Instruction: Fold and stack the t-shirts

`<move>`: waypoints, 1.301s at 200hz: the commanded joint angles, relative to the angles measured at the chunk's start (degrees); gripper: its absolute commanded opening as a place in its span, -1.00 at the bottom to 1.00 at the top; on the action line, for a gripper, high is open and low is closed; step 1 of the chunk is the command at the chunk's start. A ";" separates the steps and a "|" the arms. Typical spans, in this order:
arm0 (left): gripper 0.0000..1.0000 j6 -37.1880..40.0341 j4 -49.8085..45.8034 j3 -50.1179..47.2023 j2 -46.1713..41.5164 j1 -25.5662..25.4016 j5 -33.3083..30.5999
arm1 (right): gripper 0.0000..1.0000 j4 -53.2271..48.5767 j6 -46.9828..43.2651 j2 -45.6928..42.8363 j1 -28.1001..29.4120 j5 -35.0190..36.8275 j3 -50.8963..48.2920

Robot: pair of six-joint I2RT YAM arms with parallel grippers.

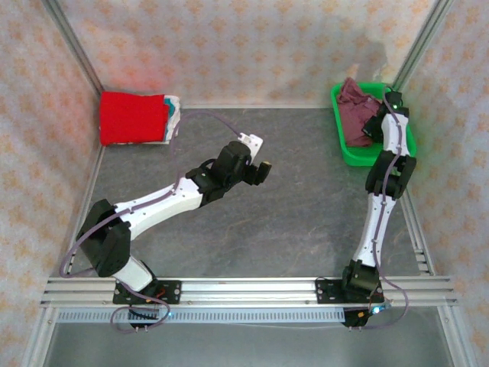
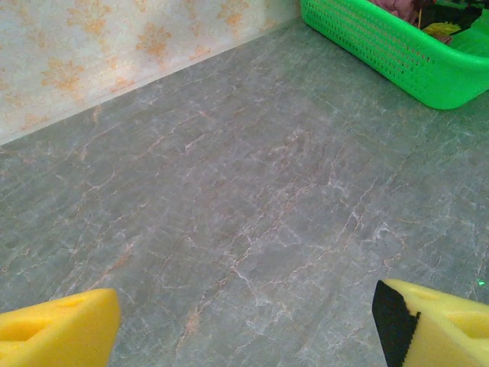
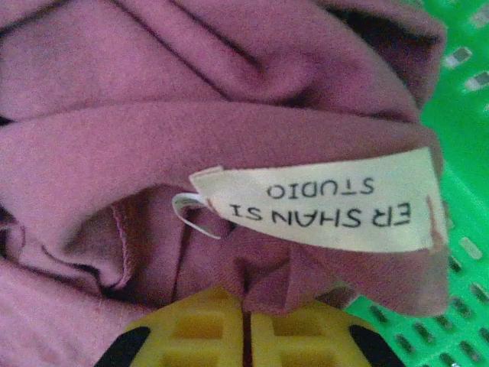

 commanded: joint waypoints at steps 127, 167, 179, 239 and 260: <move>0.75 -1.76 -0.63 4.03 -3.56 0.97 -0.59 | -1.00 -0.70 4.28 -26.23 1.38 1.85 -2.49; 0.75 -1.73 -0.17 3.97 -4.10 1.22 -0.82 | -1.00 -6.58 2.20 -22.80 2.28 0.04 9.18; 0.75 -1.96 -0.44 3.82 -4.65 1.17 -0.66 | -1.00 -6.51 2.01 -23.55 2.55 0.06 9.90; 0.76 -1.04 -0.01 2.31 -9.36 1.21 -1.35 | -1.00 -3.48 -2.66 -33.20 6.80 -3.52 10.25; 0.78 -1.25 1.64 1.23 -10.95 1.24 -1.55 | -1.00 -1.25 -0.68 -37.89 8.68 -4.73 10.34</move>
